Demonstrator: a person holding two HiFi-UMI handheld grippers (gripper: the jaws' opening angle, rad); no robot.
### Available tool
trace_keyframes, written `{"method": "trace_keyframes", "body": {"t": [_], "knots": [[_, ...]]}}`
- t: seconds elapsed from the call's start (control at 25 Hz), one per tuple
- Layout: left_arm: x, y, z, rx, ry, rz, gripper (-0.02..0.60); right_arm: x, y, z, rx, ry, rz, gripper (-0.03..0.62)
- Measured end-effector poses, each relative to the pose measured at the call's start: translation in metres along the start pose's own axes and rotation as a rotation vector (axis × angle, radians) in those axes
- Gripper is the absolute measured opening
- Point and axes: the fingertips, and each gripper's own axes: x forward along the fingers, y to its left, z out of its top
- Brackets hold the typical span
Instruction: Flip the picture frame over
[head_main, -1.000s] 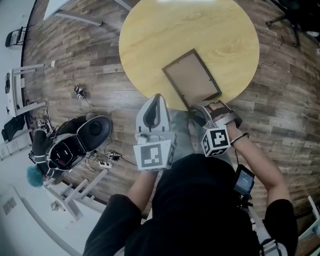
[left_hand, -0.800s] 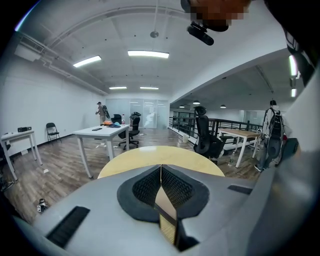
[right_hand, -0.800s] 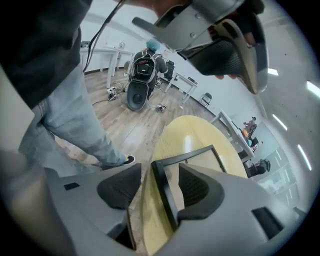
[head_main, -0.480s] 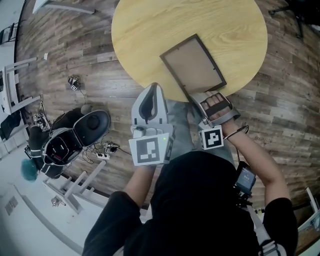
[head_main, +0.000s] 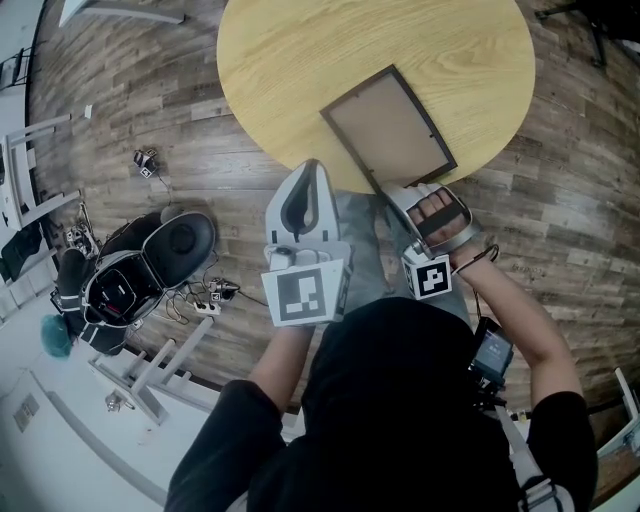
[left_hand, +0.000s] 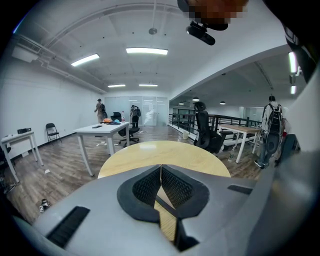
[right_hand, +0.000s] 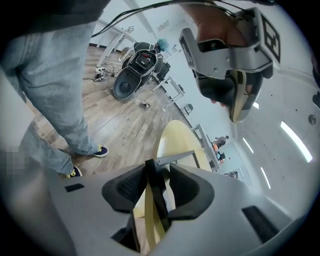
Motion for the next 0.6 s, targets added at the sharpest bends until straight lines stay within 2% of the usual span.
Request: {"method": "trace_keyframes", "body": {"t": [0.24,0.6], "knots": [[-0.011,-0.002,0.002,-0.002,-0.016,0.009,0.023,-0.02,0.003,0.003,0.024,-0.024,0.014,0.14],[-0.019,0.01,0.003,-0.008,-0.019,0.041,0.023,-0.033,-0.069,0.018,0.136,-0.101,-0.095,0.1]]}}
